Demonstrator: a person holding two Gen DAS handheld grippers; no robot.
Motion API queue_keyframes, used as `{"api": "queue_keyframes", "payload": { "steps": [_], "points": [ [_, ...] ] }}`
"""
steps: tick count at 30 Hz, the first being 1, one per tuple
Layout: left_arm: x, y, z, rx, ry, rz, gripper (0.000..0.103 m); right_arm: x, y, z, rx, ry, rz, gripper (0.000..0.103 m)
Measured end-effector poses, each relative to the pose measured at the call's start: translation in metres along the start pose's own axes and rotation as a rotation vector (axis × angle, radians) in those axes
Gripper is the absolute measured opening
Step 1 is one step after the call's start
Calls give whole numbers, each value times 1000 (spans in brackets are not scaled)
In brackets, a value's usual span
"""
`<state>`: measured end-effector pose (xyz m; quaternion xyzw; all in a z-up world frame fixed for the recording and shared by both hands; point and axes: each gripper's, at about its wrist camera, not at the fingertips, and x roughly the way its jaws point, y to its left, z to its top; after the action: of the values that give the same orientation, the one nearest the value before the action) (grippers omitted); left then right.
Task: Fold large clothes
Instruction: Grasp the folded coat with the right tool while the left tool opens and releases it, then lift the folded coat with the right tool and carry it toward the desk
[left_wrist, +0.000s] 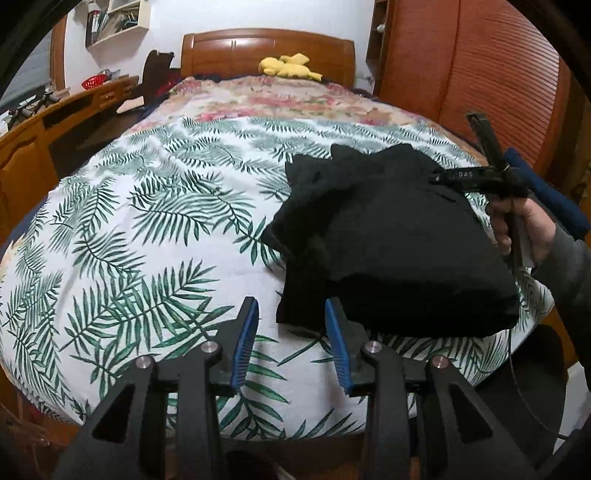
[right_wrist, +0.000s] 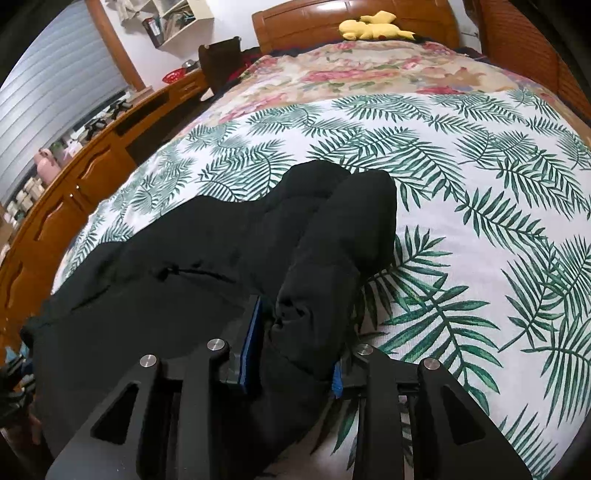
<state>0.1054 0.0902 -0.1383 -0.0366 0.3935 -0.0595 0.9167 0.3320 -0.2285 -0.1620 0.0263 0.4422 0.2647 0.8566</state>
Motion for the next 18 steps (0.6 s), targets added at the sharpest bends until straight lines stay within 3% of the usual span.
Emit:
{"api": "queue_keyframes", "payload": {
  "steps": [9,18],
  "points": [
    [23,-2,4,-17,47,-4,36,6,-8,-9,5,-32,8,31],
    [27,-3,5,-46,34,-2,36,6,-14,-15,28,-59,26,35]
  ]
}}
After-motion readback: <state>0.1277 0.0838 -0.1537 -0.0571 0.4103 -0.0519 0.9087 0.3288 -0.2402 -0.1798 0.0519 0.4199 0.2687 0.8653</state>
